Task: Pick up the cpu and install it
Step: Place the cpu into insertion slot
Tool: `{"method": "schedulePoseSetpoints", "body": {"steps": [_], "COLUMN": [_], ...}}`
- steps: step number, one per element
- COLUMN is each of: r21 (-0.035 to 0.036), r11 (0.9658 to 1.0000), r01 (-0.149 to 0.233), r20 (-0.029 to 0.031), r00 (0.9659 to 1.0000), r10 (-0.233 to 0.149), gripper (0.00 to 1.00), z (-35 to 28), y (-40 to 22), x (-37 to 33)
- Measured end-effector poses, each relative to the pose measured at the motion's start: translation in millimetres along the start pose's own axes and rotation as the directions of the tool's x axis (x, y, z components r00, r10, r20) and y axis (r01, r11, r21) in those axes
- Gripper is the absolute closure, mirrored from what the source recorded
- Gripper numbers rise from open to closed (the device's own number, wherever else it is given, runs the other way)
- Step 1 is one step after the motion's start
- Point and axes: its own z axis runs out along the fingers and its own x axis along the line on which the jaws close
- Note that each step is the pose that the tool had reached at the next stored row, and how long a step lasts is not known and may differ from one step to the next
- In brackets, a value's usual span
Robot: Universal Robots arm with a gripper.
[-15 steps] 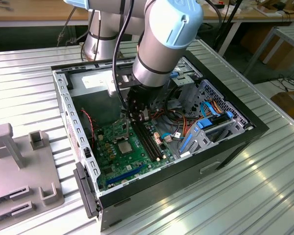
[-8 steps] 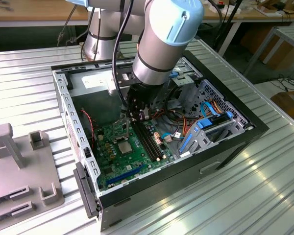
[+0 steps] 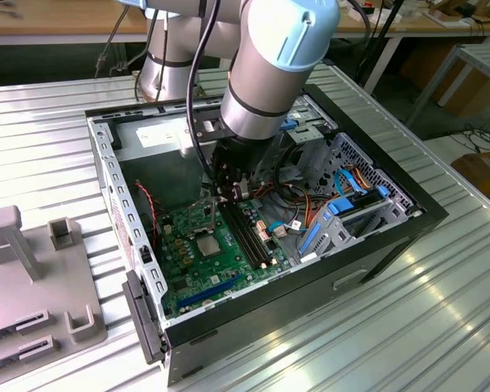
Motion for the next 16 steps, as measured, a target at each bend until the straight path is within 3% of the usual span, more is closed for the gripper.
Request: {"method": "schedulePoseSetpoints", "body": {"steps": [4, 16], "r21": [0.0004, 0.001], "r11": [1.0, 1.0], "r01": [0.0, 0.0], "r20": [-0.011, -0.0211], "r00": [0.9999, 0.9998], "r10": [0.0, 0.0], "gripper": [0.89, 0.89], "z": [-1.0, -3.5], "y": [0.1, 0.1], "x": [-0.2, -0.9]}}
